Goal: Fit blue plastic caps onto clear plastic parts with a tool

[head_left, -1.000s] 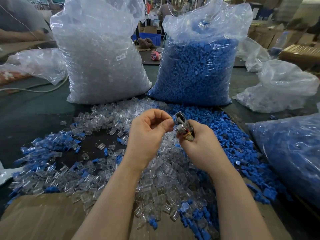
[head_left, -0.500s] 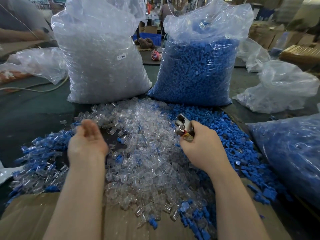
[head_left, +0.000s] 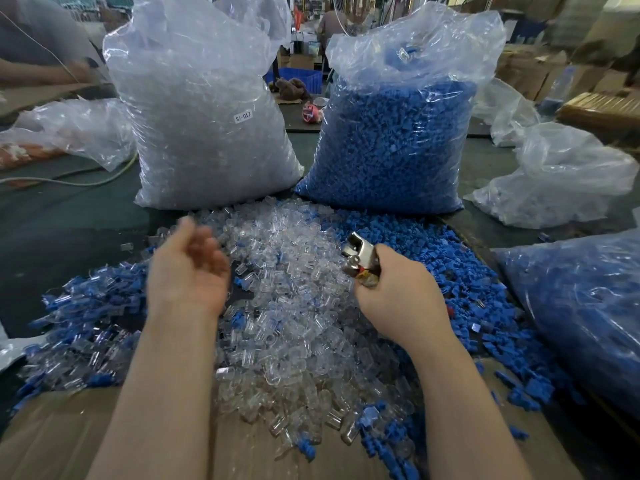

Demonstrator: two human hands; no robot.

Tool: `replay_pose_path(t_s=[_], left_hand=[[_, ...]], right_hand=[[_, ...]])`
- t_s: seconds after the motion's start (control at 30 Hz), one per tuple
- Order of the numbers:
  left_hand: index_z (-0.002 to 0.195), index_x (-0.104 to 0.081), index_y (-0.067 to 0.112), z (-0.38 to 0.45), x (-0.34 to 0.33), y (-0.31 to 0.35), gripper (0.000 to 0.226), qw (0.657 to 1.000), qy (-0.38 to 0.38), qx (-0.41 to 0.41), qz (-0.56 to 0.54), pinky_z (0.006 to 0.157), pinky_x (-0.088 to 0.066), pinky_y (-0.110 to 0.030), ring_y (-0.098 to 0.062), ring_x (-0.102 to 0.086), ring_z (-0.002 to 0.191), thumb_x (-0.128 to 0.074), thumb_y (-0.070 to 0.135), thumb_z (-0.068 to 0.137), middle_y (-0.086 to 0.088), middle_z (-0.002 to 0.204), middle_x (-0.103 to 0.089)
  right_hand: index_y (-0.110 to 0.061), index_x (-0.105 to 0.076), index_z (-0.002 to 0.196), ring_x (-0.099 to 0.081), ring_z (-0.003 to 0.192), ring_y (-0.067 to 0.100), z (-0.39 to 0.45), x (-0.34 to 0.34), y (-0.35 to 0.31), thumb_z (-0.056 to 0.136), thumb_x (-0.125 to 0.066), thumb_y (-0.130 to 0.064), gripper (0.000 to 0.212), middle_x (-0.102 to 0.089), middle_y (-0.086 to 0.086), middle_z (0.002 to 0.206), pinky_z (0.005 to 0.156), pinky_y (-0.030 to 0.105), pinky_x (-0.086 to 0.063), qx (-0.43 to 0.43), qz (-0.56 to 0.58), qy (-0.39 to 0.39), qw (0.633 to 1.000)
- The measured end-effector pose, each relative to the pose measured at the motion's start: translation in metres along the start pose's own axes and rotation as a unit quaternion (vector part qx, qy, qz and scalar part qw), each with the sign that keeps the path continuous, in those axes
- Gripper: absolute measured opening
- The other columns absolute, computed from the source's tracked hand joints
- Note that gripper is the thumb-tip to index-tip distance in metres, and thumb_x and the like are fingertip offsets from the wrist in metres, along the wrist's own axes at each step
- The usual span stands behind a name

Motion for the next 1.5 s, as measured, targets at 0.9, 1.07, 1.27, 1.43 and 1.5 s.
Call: replay_pose_path(t_s=[0.9,1.07,1.27,1.43,1.5], left_hand=[[0.087,-0.064,0.028,-0.032,-0.062,-0.041,0.009,0.690,-0.122,-0.179,0.691,0.070,-0.049,-0.031,-0.010,-0.063,0.075,-0.063,0.036,0.092,0.011,0.080,-0.067],[0.106,-0.062,0.026,-0.023,-0.050,-0.038,0.016,0.579,-0.106,-0.149,0.795,0.089,-0.053,-0.043,-0.028,-0.061,0.097,-0.056,0.021,0.091,-0.007,0.115,-0.058],[0.121,-0.060,0.026,-0.025,-0.048,-0.047,0.035,0.549,-0.128,-0.109,0.818,0.097,-0.050,-0.046,-0.032,-0.051,0.114,-0.052,0.014,0.089,-0.012,0.130,-0.045],[0.126,-0.056,0.027,-0.022,-0.043,-0.040,0.042,0.549,-0.106,-0.108,0.822,0.103,-0.042,-0.041,-0.033,-0.041,0.123,-0.051,0.011,0.087,-0.012,0.133,-0.039],[0.132,-0.050,0.027,-0.018,-0.039,-0.038,0.047,0.532,-0.094,-0.105,0.835,0.099,-0.040,-0.039,-0.033,-0.037,0.124,-0.051,0.010,0.089,-0.013,0.137,-0.036]], right_hand=[[-0.003,-0.042,0.128,-0.058,0.100,0.041,-0.016,0.028,0.087,0.088,-0.063,-0.025,0.050,-0.042,0.020,0.133,0.073,0.041,-0.040,-0.292,-0.107,0.045,0.949],[0.004,-0.035,0.135,-0.057,0.105,0.044,-0.025,0.012,0.106,0.089,-0.065,-0.022,0.061,-0.028,0.027,0.147,0.075,0.042,-0.041,-0.357,-0.091,-0.029,0.929],[-0.008,-0.045,0.111,-0.048,0.068,0.022,-0.008,-0.011,0.080,0.088,-0.059,-0.021,0.030,-0.055,0.011,0.096,0.047,0.030,-0.027,-0.258,-0.087,-0.077,0.959],[-0.014,-0.049,0.085,-0.048,0.064,0.020,-0.002,-0.016,0.067,0.082,-0.057,-0.016,0.009,-0.052,0.005,0.075,0.050,0.029,-0.030,-0.202,-0.007,-0.066,0.977],[-0.014,-0.054,0.083,-0.051,0.062,0.021,0.000,-0.013,0.062,0.081,-0.058,-0.016,0.005,-0.056,0.005,0.071,0.050,0.029,-0.033,-0.183,0.054,-0.046,0.980]])
Point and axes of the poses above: each hand's wrist, its own z-axis towards the middle knuckle, its own x-axis out of the back of the hand, y = z × x, the point moved 10 cm from there along z, towards the middle knuckle
